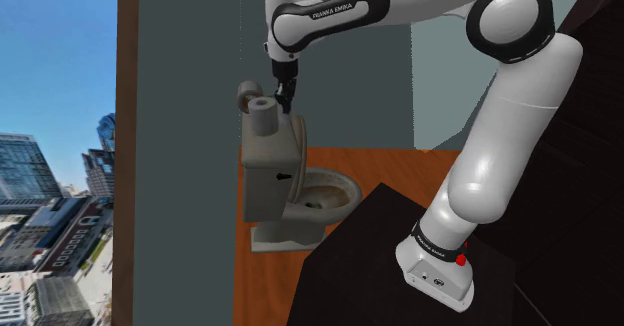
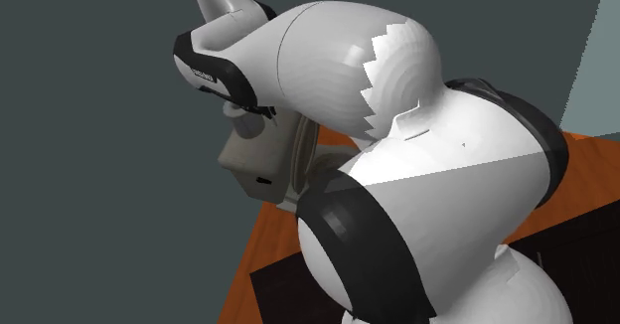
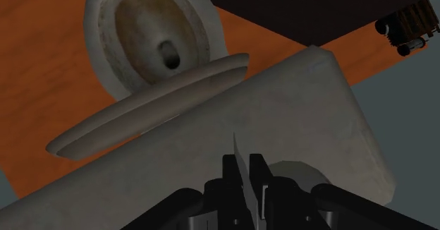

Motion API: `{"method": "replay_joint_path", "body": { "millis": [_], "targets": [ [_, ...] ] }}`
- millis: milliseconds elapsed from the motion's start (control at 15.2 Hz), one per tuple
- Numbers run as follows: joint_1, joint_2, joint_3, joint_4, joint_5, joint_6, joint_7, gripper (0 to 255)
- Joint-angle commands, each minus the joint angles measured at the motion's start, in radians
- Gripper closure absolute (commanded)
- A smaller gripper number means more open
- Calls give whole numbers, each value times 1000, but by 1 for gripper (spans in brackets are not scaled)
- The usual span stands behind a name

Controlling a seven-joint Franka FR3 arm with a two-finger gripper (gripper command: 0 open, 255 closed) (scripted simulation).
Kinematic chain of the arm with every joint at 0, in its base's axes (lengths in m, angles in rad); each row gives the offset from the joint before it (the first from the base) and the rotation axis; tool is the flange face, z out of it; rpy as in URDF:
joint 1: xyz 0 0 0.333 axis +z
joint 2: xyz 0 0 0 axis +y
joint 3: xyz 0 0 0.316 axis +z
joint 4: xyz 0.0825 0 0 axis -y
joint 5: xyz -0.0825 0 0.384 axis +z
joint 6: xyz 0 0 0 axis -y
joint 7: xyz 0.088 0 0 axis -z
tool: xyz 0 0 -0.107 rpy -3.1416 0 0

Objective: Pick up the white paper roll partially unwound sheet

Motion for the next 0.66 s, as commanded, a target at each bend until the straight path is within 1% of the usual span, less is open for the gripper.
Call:
{"method": "replay_joint_path", "body": {
  "millis": [0, 462, 594],
  "targets": [
    [1, -6, 1, 23, 2, -28, -2, 255],
    [2, -22, 2, 97, 6, -118, -14, 255],
    [2, -23, 2, 98, 6, -119, -14, 255]
  ]
}}
